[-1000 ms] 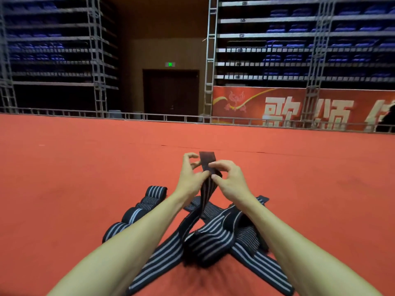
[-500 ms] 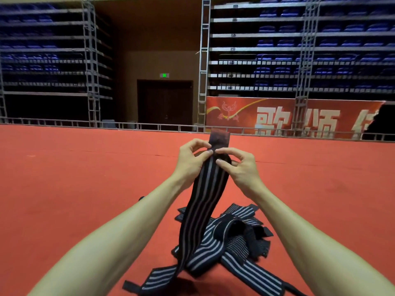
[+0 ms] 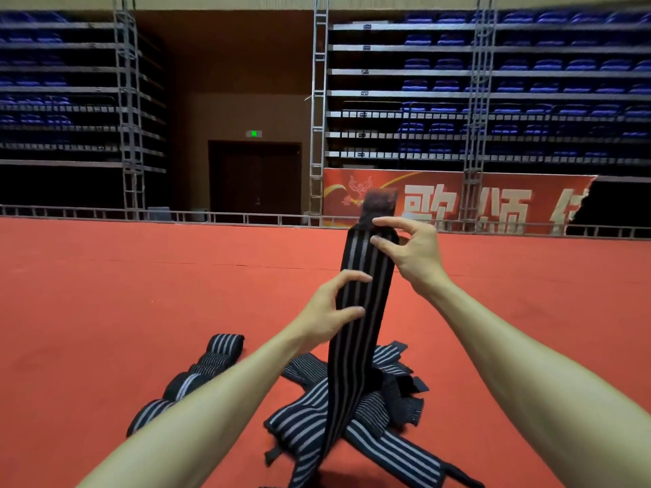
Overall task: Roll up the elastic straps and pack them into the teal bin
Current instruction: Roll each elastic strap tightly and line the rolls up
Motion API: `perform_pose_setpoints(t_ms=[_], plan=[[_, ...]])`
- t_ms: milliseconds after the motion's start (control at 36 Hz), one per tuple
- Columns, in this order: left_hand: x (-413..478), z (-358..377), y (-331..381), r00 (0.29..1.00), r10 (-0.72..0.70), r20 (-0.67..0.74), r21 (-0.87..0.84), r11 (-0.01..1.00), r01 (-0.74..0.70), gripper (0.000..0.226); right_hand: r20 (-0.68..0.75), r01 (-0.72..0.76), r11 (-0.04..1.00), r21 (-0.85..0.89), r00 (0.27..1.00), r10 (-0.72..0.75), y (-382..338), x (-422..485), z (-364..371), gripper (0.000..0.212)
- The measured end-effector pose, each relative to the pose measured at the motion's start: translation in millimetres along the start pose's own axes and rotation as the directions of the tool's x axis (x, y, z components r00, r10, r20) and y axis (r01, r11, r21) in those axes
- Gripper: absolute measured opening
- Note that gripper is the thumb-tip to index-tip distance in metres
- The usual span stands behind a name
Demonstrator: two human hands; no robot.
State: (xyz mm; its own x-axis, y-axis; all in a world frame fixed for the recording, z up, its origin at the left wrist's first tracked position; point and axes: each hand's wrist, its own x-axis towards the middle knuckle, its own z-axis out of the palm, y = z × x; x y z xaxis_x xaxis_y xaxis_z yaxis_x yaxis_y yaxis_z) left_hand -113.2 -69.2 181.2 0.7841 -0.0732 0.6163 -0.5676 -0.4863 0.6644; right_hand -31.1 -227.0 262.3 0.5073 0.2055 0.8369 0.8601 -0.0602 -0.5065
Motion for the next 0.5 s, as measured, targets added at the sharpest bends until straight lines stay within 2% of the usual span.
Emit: perform_pose_setpoints(t_ms=[83,139,333,500], plan=[[-10.8,7.9,-15.5,0.989,-0.047,0.14,0.06,0.997,0.039,0.067,-0.057,-0.012,1.0,-0.007,0.998,0.012,-3.0,12.6,-10.1,0.03],[-19.0,12.6,-27.5,0.98,-0.088,0.18,0.098,0.993,0.072,0.071,-0.102,-0.03,1.0,0.004,0.994,0.031,-3.7,19.4,-15.9,0.031],[-45.1,38.6,-57.3,0.922,-0.312,0.23,0.04,0.949,0.311,0.083,-0.183,-0.046,0.999,-0.015,0.982,0.043,-3.2,28.0,-31.7,0.032],[-55.6,59.0,-76.5,0.915,-0.338,0.221,0.124,0.94,0.317,0.094,-0.189,-0.06,0.997,-0.047,0.981,0.05,2.9,30.1,-46.5,0.031]])
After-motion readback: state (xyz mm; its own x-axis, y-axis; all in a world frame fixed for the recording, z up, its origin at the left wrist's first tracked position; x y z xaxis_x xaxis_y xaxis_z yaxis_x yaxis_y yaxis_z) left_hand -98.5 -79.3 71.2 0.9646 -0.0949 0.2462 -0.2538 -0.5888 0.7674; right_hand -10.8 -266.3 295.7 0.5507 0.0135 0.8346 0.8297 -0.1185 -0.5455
